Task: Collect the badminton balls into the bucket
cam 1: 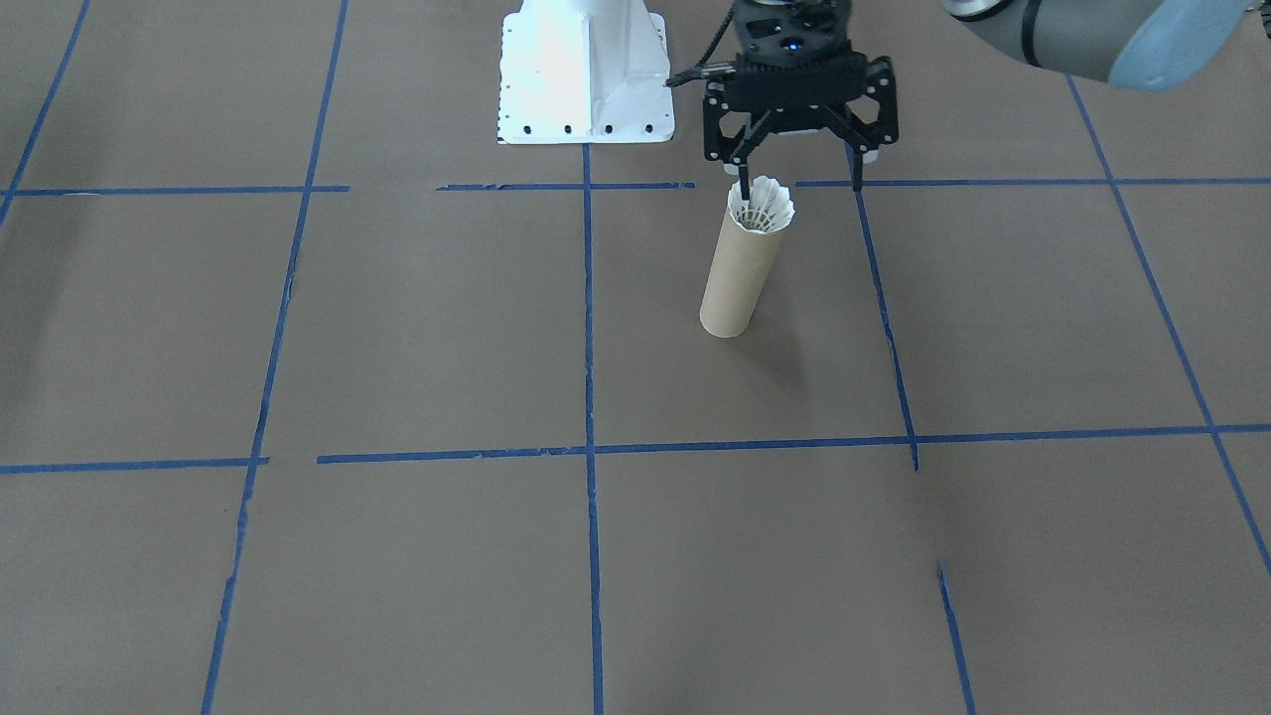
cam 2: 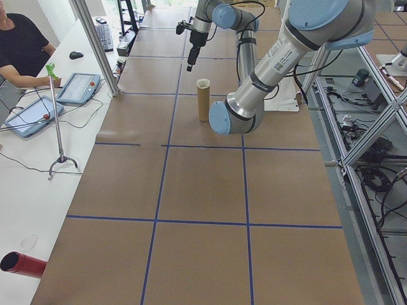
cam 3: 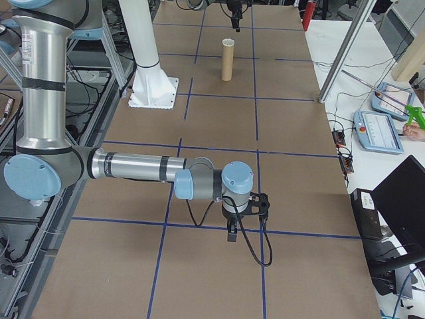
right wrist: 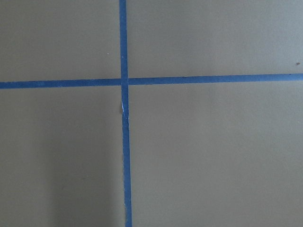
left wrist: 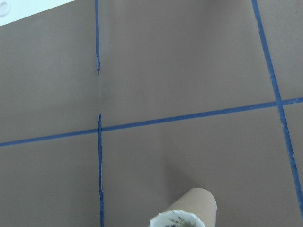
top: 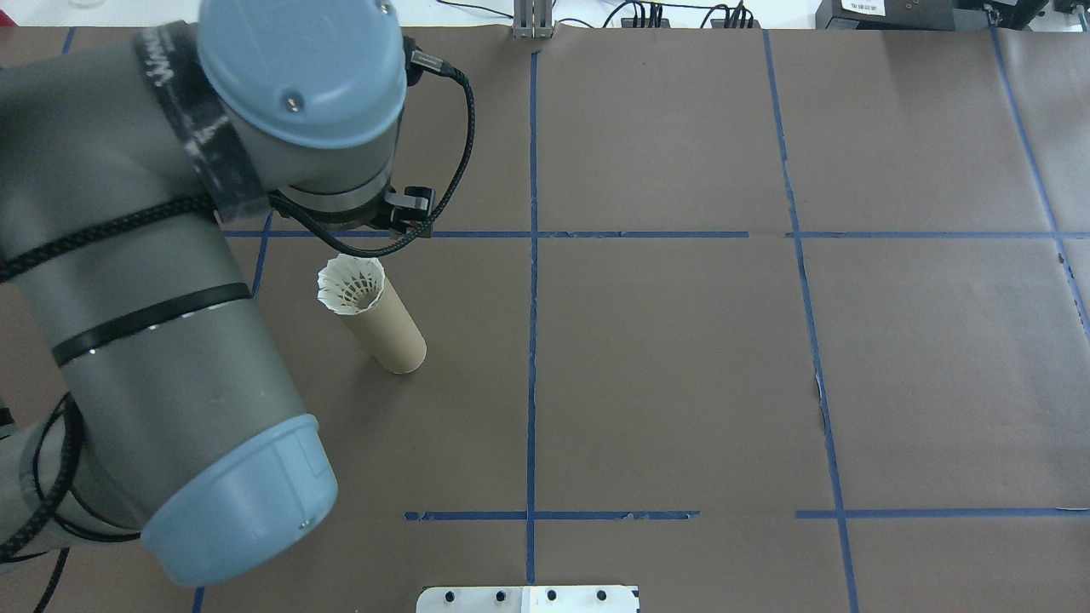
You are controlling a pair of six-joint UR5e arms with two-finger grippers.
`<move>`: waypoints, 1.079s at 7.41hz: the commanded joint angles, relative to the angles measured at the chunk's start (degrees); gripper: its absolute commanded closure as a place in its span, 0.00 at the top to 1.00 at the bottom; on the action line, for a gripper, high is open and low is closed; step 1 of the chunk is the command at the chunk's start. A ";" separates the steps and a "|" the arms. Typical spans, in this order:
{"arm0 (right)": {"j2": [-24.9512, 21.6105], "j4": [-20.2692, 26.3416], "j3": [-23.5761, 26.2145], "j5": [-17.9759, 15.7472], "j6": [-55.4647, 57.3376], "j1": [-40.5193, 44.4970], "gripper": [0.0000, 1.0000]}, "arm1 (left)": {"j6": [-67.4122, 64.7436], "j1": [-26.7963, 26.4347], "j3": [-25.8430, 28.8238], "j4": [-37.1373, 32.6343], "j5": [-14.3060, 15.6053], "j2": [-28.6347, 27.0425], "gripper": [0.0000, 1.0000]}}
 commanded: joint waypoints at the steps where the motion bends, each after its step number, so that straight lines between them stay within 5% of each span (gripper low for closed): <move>1: 0.00 0.00 0.00 0.00 0.00 0.00 1.00 | 14.73 -10.41 1.59 -14.89 -8.99 10.36 1.00; 4: 0.00 0.00 0.00 0.00 0.00 0.00 1.00 | 16.61 -11.58 5.72 -26.00 -11.48 15.75 1.00; 6: 0.00 0.00 0.00 0.00 0.00 0.00 1.00 | 17.24 -17.43 6.79 -28.13 -20.83 19.70 1.00; 8: 0.00 0.00 0.00 0.00 0.00 0.00 1.00 | 27.46 -24.21 11.16 -28.23 -25.25 23.83 1.00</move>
